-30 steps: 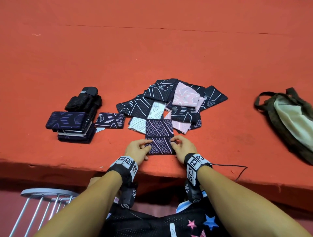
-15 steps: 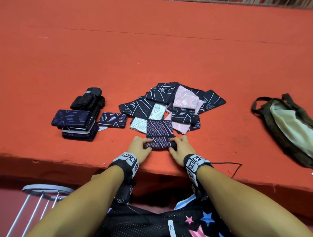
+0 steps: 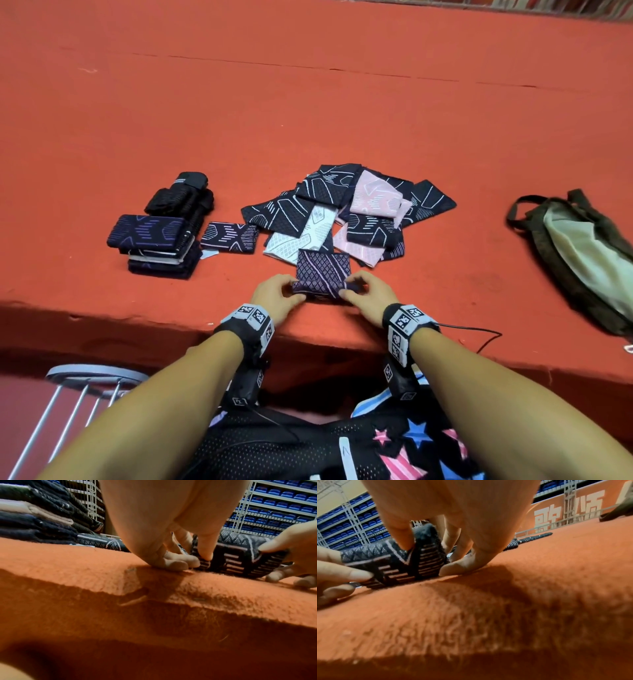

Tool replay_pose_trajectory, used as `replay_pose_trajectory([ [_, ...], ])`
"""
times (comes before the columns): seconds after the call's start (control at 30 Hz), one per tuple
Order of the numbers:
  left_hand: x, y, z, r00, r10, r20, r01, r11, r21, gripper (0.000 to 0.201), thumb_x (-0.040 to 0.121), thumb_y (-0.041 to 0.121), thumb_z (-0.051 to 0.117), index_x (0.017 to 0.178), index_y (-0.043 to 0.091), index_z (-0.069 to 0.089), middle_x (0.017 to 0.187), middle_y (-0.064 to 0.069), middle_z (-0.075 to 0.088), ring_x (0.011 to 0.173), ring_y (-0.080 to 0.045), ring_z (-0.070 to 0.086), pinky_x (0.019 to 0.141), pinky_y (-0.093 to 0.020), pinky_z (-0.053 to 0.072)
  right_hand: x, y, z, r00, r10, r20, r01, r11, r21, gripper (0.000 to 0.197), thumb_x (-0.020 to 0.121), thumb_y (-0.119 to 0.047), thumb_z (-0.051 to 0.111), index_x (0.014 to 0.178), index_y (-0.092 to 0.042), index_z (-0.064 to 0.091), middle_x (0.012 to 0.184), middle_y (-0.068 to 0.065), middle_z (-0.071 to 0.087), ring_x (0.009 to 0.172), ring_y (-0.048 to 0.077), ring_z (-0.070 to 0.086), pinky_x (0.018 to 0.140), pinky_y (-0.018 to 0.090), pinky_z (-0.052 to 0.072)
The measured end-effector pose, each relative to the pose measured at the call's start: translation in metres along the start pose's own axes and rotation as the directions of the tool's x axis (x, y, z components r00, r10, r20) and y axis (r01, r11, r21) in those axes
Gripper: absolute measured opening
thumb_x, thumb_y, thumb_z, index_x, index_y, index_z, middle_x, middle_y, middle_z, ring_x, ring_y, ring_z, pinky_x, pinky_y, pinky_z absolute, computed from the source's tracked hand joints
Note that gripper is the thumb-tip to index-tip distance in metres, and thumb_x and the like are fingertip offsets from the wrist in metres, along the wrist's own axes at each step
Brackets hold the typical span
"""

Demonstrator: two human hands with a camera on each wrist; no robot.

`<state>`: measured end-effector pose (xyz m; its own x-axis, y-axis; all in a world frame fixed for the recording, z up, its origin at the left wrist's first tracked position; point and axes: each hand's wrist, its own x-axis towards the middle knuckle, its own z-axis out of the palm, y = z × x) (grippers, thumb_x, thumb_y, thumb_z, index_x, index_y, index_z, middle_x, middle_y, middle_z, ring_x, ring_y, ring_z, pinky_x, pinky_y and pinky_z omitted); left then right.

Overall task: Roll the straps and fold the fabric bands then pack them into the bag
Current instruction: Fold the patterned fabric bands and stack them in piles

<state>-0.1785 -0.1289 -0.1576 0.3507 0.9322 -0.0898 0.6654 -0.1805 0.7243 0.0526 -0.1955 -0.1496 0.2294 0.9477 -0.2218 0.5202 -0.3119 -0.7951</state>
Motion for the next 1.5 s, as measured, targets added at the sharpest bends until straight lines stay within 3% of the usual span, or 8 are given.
replay_pose_trajectory([
  [0.1,-0.001,-0.001,0.002,0.999,0.004,-0.042,-0.006,0.999,-0.054,0.004,0.092,0.032,0.068,0.093,0.032,0.064,0.079,0.016,0.065,0.077,-0.013,0.062,0.078,-0.03,0.049,0.005,0.012,0.0,1.0,-0.004,0.014,0.004,1.0,0.018,0.034,0.057,-0.048,0.072,0.09,-0.042,0.065,0.089,-0.009,0.073,0.086,0.018,0.071,0.08,0.046,0.06],
  [0.27,-0.001,0.002,0.006,0.995,-0.002,-0.103,-0.004,0.998,-0.059,0.017,0.1,0.039,0.055,0.084,0.032,0.052,0.073,0.012,0.061,0.073,-0.017,0.062,0.071,-0.034,0.048,0.006,0.009,0.003,0.999,-0.031,-0.044,0.034,0.996,0.086,0.017,0.085,-0.053,0.062,0.089,-0.037,0.066,0.074,-0.005,0.072,0.068,0.018,0.068,0.079,0.047,0.059],
  [0.47,0.007,0.01,0.005,0.986,-0.079,-0.147,0.073,0.996,-0.044,0.031,0.101,0.041,0.052,0.074,0.029,0.043,0.062,0.006,0.05,0.062,-0.016,0.051,0.059,-0.034,0.038,0.006,-0.001,0.003,0.996,-0.068,-0.05,0.06,0.989,-0.136,0.031,0.091,-0.04,0.065,0.12,-0.03,0.059,0.097,-0.013,0.065,0.092,0.013,0.063,0.087,0.029,0.048],
  [0.77,0.016,0.005,0.006,0.967,-0.252,-0.034,0.236,0.941,-0.243,0.051,0.081,0.052,0.077,0.12,0.031,0.053,0.085,0.006,0.07,0.051,-0.011,0.069,0.06,-0.028,0.051,0.024,-0.005,0.013,0.98,0.085,-0.18,-0.114,0.981,-0.157,0.031,0.094,-0.043,0.062,0.116,-0.023,0.056,0.086,-0.009,0.066,0.093,0.02,0.065,0.084,0.033,0.05],
  [1.03,0.023,0.015,0.016,0.94,-0.326,-0.102,0.322,0.945,-0.052,0.03,0.079,0.052,0.071,0.078,0.027,0.055,0.069,0.009,0.067,0.069,-0.018,0.069,0.066,-0.031,0.053,0.034,-0.016,0.014,0.972,0.197,-0.132,-0.223,0.946,-0.235,0.023,0.091,-0.041,0.064,0.093,-0.02,0.056,0.093,0.001,0.066,0.091,0.026,0.064,0.073,0.029,0.041],
  [1.23,0.029,0.021,-0.013,0.958,-0.259,-0.12,0.223,0.941,-0.254,0.011,0.094,0.03,0.064,0.093,0.027,0.053,0.103,-0.002,0.069,0.053,-0.018,0.07,0.049,-0.029,0.054,0.047,-0.044,0.013,0.999,0.04,-0.029,-0.044,0.983,-0.18,0.022,0.095,-0.034,0.062,0.091,-0.019,0.047,0.091,0.004,0.062,0.087,0.028,0.063,0.075,0.032,0.045],
  [1.4,0.039,0.016,-0.072,0.884,-0.265,-0.385,0.17,0.95,-0.262,0.022,0.097,0.022,0.058,0.099,0.021,0.037,0.063,0.002,0.062,0.05,-0.019,0.067,0.059,-0.039,0.054,0.067,-0.096,0.047,0.983,-0.155,-0.094,0.162,0.985,0.063,0.038,0.086,-0.03,0.066,0.101,-0.037,0.031,0.065,0.004,0.053,0.053,0.023,0.052,0.064,0.041,0.051],
  [1.5,0.05,0.003,-0.103,0.852,-0.195,-0.486,0.171,0.981,-0.094,0.016,0.097,0.022,0.054,0.092,0.025,0.039,0.064,0.0,0.066,0.065,-0.023,0.066,0.066,-0.036,0.047,0.084,-0.127,0.08,0.963,-0.254,-0.085,0.256,0.966,0.017,0.021,0.091,-0.023,0.062,0.096,-0.038,0.049,0.071,-0.012,0.056,0.063,0.019,0.06,0.069,0.036,0.053],
])
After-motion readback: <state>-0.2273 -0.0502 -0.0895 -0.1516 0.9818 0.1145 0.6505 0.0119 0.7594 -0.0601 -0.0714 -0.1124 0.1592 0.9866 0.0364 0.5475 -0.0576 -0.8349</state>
